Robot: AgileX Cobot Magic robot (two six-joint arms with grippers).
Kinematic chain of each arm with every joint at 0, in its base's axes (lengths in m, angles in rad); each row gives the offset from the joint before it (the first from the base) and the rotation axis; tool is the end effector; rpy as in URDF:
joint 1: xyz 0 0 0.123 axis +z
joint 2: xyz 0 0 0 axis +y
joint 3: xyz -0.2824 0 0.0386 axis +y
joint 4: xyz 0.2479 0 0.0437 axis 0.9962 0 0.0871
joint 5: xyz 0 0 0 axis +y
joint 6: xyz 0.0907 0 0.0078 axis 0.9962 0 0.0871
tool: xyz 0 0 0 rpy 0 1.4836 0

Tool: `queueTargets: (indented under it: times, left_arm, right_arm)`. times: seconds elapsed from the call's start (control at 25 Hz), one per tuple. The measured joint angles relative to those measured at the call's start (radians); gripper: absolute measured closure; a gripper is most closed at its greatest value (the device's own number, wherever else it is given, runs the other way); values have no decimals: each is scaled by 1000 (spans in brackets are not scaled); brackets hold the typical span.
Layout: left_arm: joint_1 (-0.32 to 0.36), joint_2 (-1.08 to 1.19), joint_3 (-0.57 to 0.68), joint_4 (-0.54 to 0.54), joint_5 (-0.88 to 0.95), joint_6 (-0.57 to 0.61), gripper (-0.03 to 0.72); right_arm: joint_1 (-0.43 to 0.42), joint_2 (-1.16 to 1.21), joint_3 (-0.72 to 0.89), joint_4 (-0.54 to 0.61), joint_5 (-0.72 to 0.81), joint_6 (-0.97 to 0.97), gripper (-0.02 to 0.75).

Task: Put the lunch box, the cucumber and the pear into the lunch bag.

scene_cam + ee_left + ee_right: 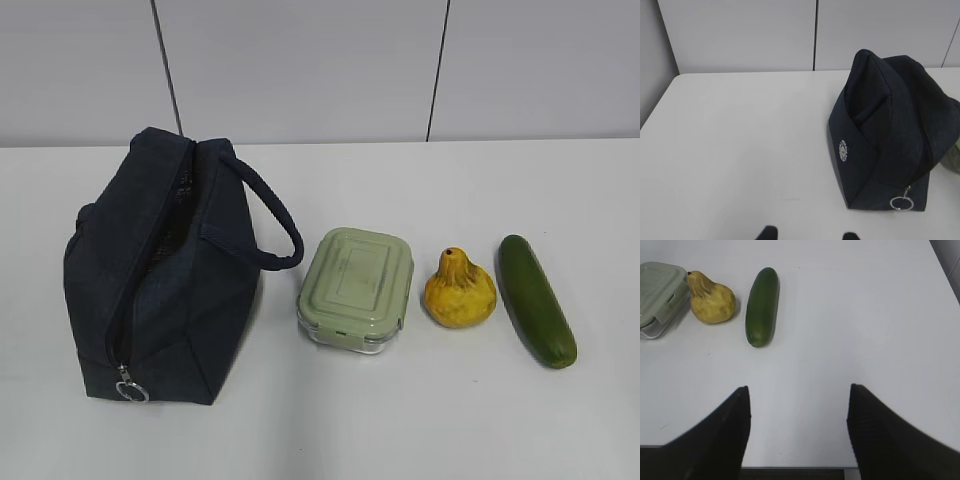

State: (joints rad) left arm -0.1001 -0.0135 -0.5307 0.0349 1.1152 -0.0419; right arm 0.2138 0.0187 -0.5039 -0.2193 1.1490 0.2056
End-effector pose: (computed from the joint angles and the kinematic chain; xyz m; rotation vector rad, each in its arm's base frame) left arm -0.0126 0.0041 0.2811 0.0561 2.0537 -0.0464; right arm -0.0035 -0.0193 0.2731 0.0113 2.1257 -0.0196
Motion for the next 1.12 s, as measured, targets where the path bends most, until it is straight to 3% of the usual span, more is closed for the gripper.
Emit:
queueTargets:
  times: [0.76, 1.12]
  left_arm:
    - [0, 0, 0, 0, 0, 0, 446]
    - [0, 0, 0, 0, 0, 0, 446]
  right_arm:
    - [0, 15, -19, -24, -29, 0, 262]
    - [0, 283, -175, -91, -134, 0, 262]
